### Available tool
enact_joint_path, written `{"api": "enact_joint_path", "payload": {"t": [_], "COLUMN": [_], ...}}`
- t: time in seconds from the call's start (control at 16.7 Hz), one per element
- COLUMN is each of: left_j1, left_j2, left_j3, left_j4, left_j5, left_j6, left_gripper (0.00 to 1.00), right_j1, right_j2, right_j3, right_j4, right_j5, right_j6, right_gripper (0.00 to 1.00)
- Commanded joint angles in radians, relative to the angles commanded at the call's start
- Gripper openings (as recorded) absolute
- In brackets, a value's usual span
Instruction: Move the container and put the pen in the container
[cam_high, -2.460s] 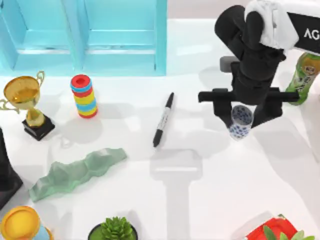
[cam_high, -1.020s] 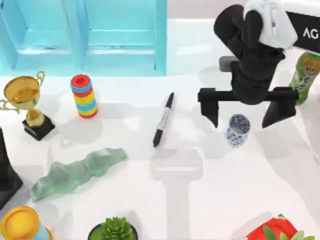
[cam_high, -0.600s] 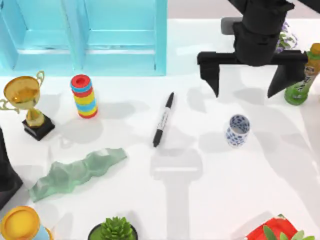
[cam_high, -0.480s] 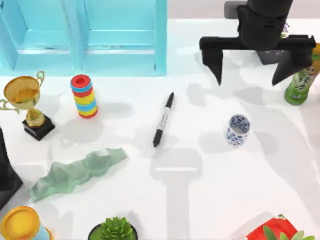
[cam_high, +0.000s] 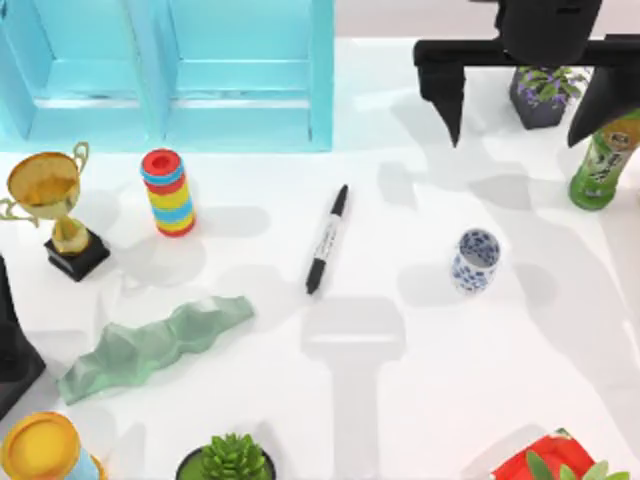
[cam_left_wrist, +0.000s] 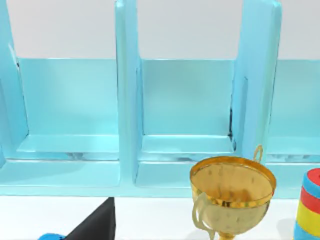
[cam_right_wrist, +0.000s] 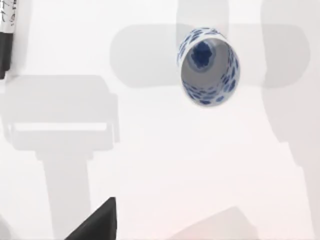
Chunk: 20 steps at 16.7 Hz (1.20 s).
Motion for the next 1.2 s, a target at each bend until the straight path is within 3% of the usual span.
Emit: {"api": "enact_joint_path", "payload": {"t": [0.3,0.78,1.2], "left_j1": [0.000,0.000,0.000], "left_j2": [0.000,0.000,0.000], "left_j3": [0.000,0.000,0.000], "left_j4": [0.000,0.000,0.000], "left_j5": [0.000,0.000,0.000], "left_j6": [0.000,0.000,0.000], "left_gripper": [1.00,1.00,1.00], "right_j1": [0.040,0.153,0.161], "right_j2": [0.056,0.289,0.316], "right_j3": [0.003,0.008,-0.007], "right_j4": [0.068,0.401,0.443], "right_j5": [-0.020,-0.091,-0.099], "right_j6": [0.066,0.414,0.440], "right_gripper": [1.00,1.00,1.00]}}
